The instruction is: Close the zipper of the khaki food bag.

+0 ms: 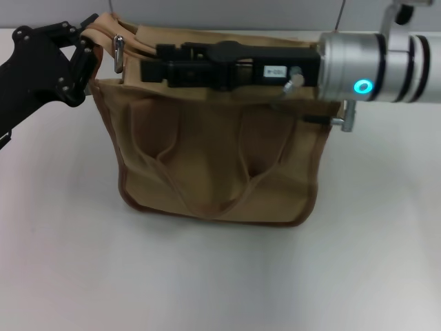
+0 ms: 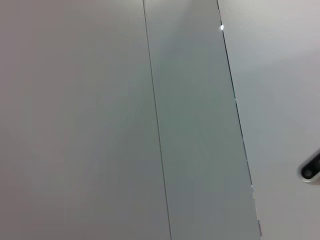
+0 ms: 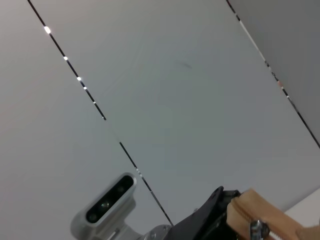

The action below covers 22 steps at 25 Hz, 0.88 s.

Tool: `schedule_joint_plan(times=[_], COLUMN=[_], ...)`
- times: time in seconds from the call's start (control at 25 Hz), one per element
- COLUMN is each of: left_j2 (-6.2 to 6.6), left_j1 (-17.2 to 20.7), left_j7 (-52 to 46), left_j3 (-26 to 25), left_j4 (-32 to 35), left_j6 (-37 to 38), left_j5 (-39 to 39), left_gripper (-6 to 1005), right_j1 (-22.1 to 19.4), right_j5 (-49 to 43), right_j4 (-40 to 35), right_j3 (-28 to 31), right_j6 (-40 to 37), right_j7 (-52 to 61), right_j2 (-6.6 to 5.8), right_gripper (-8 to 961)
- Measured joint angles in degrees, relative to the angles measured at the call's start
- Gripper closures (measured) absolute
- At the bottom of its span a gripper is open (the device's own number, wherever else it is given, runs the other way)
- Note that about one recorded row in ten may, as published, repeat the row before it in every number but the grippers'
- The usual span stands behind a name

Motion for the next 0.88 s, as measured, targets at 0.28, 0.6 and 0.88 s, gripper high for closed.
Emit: schedule_joint_plan(times=[0.28, 0.6, 0.88], left_j2=[-0.09, -0.09, -0.09], left_j1=[-0.75, -1.41, -1.79], left_j7=[0.13, 0.16, 0.16], left_j3=[0.53, 1.16, 1.34], left_j4=[-0.75, -1.18, -1.30], left_j6=[0.71, 1.14, 1.08], left_j5=[-0.02, -0.02, -0.01], left_gripper=[963, 959, 956], right_j1=[2.71, 4.68, 5.46], right_j5=[0.06, 0.22, 0.29], right_j4=[1.68, 2.83, 2.85], right_j3=[-0.89, -2.59, -3.01], right_j6=[3.86, 6.05, 6.84], right_j7=[0.36, 0.46, 0.77], right_j2=[0.00, -0.02, -0.02], right_gripper=[160, 277, 537])
